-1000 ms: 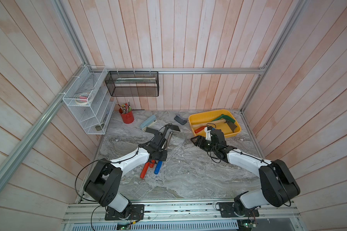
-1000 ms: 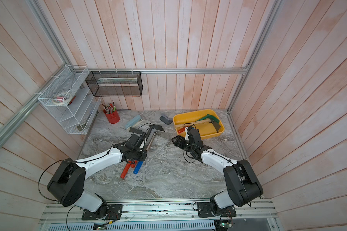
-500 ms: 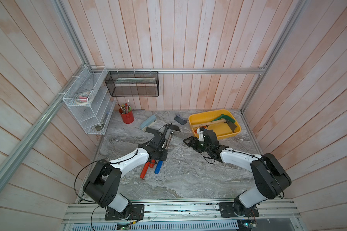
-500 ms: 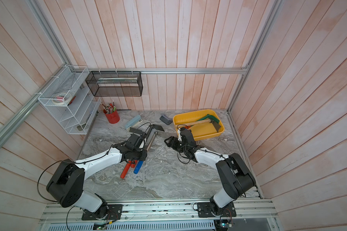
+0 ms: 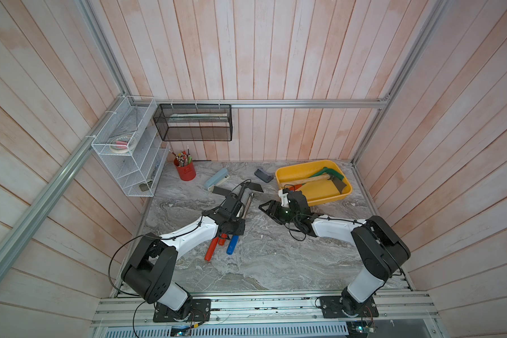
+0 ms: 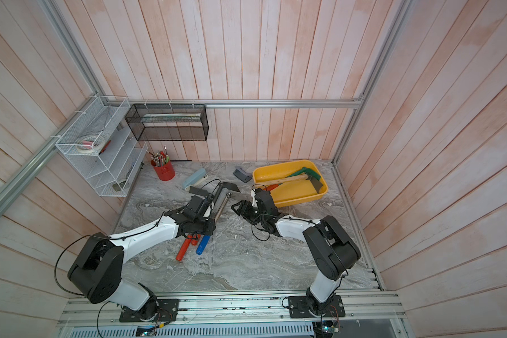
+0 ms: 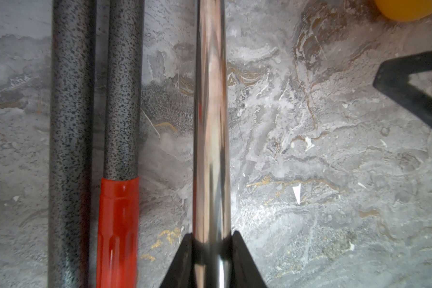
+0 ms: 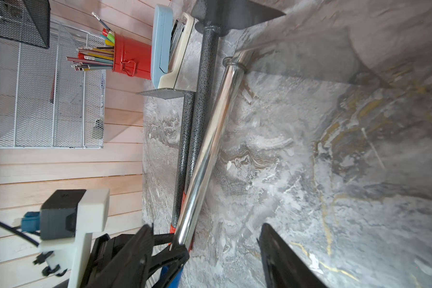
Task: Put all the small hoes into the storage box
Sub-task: Pick up the hoe from the center of the board.
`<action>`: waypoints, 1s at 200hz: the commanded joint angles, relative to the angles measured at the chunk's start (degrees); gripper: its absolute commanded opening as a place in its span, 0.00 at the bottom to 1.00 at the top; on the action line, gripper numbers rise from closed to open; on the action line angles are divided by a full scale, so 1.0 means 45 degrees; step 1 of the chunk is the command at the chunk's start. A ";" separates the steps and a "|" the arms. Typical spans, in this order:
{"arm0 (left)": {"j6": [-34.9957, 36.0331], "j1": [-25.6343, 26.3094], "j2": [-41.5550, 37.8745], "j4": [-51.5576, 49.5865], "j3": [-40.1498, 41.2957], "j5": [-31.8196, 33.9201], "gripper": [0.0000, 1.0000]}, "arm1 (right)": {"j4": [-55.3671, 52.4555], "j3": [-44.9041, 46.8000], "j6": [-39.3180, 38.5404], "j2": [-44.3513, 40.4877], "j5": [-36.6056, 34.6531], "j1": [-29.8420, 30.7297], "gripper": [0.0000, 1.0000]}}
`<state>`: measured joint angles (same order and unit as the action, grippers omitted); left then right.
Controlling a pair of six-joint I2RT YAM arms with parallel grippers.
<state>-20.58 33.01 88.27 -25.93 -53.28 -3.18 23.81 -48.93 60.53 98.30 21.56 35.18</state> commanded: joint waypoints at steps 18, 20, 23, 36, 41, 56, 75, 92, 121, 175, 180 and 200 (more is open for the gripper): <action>-0.0064 0.0066 -0.0341 0.0795 -0.0087 -0.0304 0.00 | 0.1021 -0.0591 0.0831 0.0729 0.0277 0.0517 0.69; -0.0058 0.0061 -0.0339 0.0800 -0.0083 -0.0308 0.00 | 0.1072 -0.0592 0.0841 0.0762 0.0284 0.0545 0.69; -0.0068 0.0065 -0.0338 0.0799 -0.0093 -0.0309 0.00 | 0.1097 -0.0621 0.0886 0.0820 0.0296 0.0564 0.69; -0.0060 0.0065 -0.0361 0.0801 -0.0082 -0.0309 0.00 | 0.1277 -0.0735 0.1055 0.1050 0.0335 0.0697 0.69; -0.0066 0.0056 -0.0375 0.0784 -0.0070 -0.0299 0.00 | 0.1330 -0.0763 0.1139 0.1139 0.0352 0.0744 0.69; -0.0063 0.0066 -0.0360 0.0767 -0.0056 -0.0309 0.00 | 0.1583 -0.0845 0.1344 0.1405 0.0402 0.0874 0.68; -0.0048 0.0066 -0.0376 0.0744 -0.0055 -0.0319 0.00 | 0.1784 -0.0979 0.1527 0.1691 0.0437 0.1034 0.68; -0.0039 0.0064 -0.0373 0.0716 -0.0055 -0.0328 0.00 | 0.1868 -0.1090 0.1616 0.1901 0.0426 0.1161 0.68; -0.0044 0.0056 -0.0377 0.0723 -0.0055 -0.0348 0.00 | 0.2077 -0.1261 0.1815 0.2242 0.0419 0.1373 0.68; -0.0060 0.0093 -0.0401 0.0699 0.0013 -0.0387 0.00 | 0.2442 -0.1531 0.2162 0.2927 0.0421 0.1596 0.67; -0.0057 0.0085 -0.0402 0.0704 0.0033 -0.0369 0.00 | 0.2492 -0.1563 0.2206 0.2973 0.0424 0.1611 0.67; -0.0063 0.0080 -0.0407 0.0704 0.0038 -0.0385 0.00 | 0.2631 -0.1652 0.2338 0.3149 0.0387 0.1674 0.67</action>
<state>-20.78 33.06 88.27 -25.91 -53.28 -4.08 33.50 -54.76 69.67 110.72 23.05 42.15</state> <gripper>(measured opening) 0.251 0.667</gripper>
